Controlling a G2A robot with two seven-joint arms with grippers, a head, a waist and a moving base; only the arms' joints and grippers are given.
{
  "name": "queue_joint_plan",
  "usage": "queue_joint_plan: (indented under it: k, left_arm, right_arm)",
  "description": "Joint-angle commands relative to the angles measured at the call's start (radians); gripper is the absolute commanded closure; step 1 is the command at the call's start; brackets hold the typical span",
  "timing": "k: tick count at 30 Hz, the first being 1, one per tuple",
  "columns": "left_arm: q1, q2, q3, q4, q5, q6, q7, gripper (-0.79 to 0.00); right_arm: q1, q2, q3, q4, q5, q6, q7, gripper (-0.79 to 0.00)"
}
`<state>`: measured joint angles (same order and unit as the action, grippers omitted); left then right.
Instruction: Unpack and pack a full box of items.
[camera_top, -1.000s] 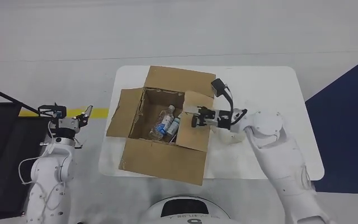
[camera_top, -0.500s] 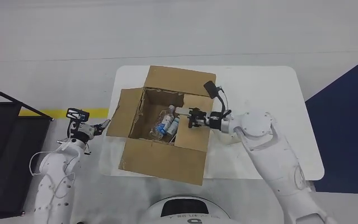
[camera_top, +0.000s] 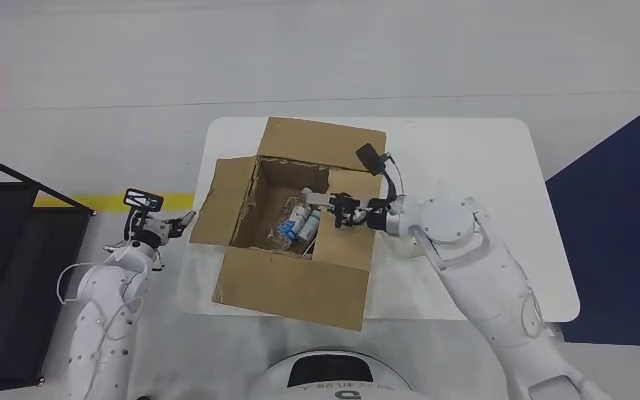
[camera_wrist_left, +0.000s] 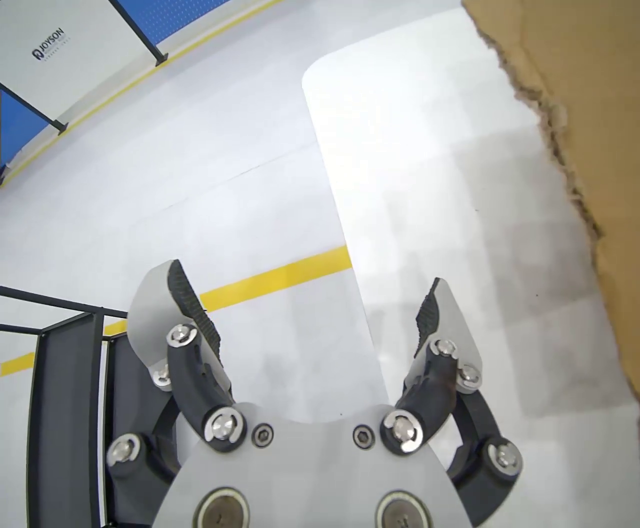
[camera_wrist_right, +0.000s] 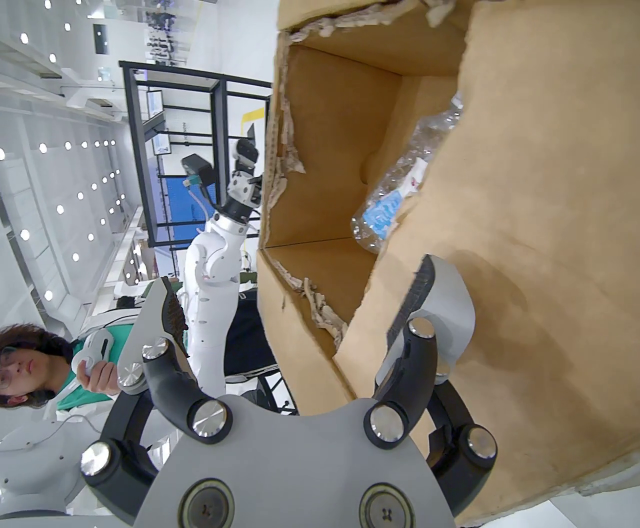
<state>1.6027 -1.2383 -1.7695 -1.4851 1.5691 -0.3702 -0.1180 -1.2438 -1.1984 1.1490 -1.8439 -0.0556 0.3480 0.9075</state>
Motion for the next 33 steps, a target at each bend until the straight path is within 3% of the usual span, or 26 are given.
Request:
queue_joint_plan:
  k: [1,6,10,15,20,25,28,33]
  left_arm:
    - [0.000,0.003,0.008,-0.004,0.014,-0.021,0.008,-0.785]
    - [-0.011,0.005,0.018,0.014,0.001,-0.028,0.018,-0.785]
    - [-0.004,0.008,0.015,0.005,-0.077,-0.110,0.069,-0.785]
    - [0.011,0.012,-0.041,-0.002,-0.288,-0.218,0.115,-0.785]
    - [0.005,0.019,-0.112,-0.028,-0.505,-0.283,0.077,-0.785]
    - [0.001,0.028,-0.095,-0.137,-0.443,-0.294,0.015,-0.785]
    - [-0.012,0.030,-0.080,-0.162,-0.392,-0.231,-0.008,-0.785]
    - [-0.008,0.039,-0.043,-0.112,-0.047,-0.064,-0.015,-0.785]
  right_arm:
    - [-0.022,0.004,0.037,-0.026,0.047,-0.041,-0.004,-0.785]
    - [-0.073,0.016,0.121,-0.071,0.115,-0.105,-0.002,-0.785]
    - [-0.073,0.016,0.121,-0.071,0.115,-0.105,-0.002,-0.785]
    - [-0.073,0.016,0.121,-0.071,0.115,-0.105,-0.002,-0.785]
    - [-0.073,0.016,0.121,-0.071,0.115,-0.105,-0.002,-0.785]
    - [-0.073,0.016,0.121,-0.071,0.115,-0.105,-0.002,-0.785]
    - [-0.073,0.016,0.121,-0.071,0.115,-0.105,-0.002,-0.785]
    - [-0.073,0.016,0.121,-0.071,0.115,-0.105,-0.002,-0.785]
